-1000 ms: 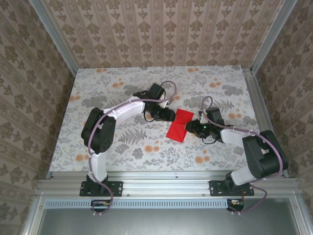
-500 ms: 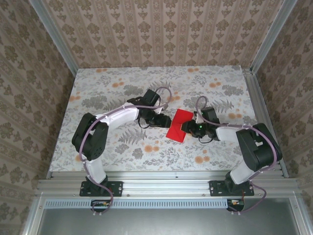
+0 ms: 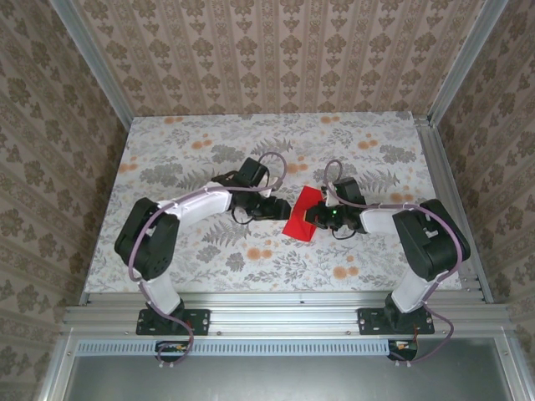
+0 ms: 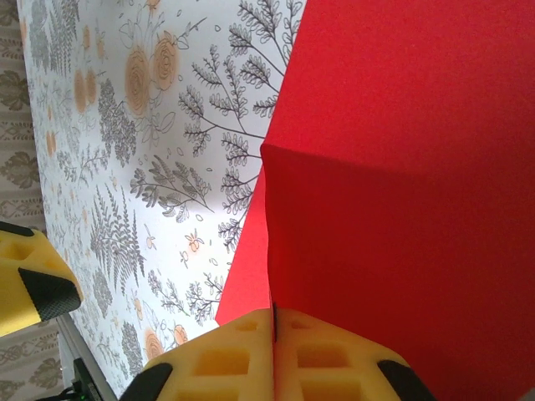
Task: Fold a paper plane with a square sheet of paper (pick it up from the middle)
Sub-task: Turn over the paper at the center of the table.
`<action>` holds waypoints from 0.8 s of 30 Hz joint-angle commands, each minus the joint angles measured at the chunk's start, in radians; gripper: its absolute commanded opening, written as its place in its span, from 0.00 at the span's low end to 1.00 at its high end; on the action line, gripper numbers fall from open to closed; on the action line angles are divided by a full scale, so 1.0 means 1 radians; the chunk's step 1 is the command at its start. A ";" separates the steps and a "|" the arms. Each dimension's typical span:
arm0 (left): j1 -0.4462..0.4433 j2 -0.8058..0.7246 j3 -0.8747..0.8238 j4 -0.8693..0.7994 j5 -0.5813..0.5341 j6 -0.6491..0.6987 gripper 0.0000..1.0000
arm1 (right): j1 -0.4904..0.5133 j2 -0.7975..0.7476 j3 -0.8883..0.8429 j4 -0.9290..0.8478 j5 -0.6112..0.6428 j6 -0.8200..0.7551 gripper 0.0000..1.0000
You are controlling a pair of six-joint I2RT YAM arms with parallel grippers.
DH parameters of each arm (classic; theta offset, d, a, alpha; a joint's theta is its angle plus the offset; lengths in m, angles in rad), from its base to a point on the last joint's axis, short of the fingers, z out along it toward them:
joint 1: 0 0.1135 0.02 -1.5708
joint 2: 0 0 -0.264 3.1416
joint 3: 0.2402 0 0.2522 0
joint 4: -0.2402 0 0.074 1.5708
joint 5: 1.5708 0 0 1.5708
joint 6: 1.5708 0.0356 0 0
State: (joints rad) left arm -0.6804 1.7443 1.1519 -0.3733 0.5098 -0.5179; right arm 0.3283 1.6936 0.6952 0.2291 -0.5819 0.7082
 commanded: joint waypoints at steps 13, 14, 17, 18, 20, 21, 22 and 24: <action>0.018 -0.157 -0.255 0.591 -0.003 -0.560 0.62 | 0.004 -0.183 -0.056 0.165 -0.144 0.133 0.03; 0.016 -0.150 -0.255 0.606 0.002 -0.573 0.62 | 0.003 -0.189 -0.059 0.171 -0.148 0.138 0.03; 0.011 -0.132 -0.249 0.638 0.010 -0.596 0.61 | 0.004 -0.204 -0.070 0.205 -0.162 0.161 0.03; 0.008 -0.128 -0.248 0.650 0.012 -0.605 0.61 | 0.003 -0.210 -0.073 0.215 -0.165 0.169 0.03; 0.004 -0.120 -0.249 0.668 0.015 -0.617 0.60 | 0.004 -0.218 -0.078 0.225 -0.167 0.179 0.03; 0.004 -0.118 -0.249 0.674 0.016 -0.619 0.60 | 0.003 -0.222 -0.082 0.233 -0.170 0.186 0.03; 0.005 -0.116 -0.246 0.675 0.017 -0.616 0.59 | 0.003 -0.225 -0.085 0.241 -0.172 0.190 0.03; 0.004 -0.111 -0.230 0.650 0.023 -0.597 0.59 | 0.003 -0.233 -0.091 0.258 -0.173 0.206 0.03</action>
State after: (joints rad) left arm -0.6727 1.6150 0.9047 0.2493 0.5129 -1.0996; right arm 0.3283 1.4937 0.6193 0.4252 -0.7197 0.8768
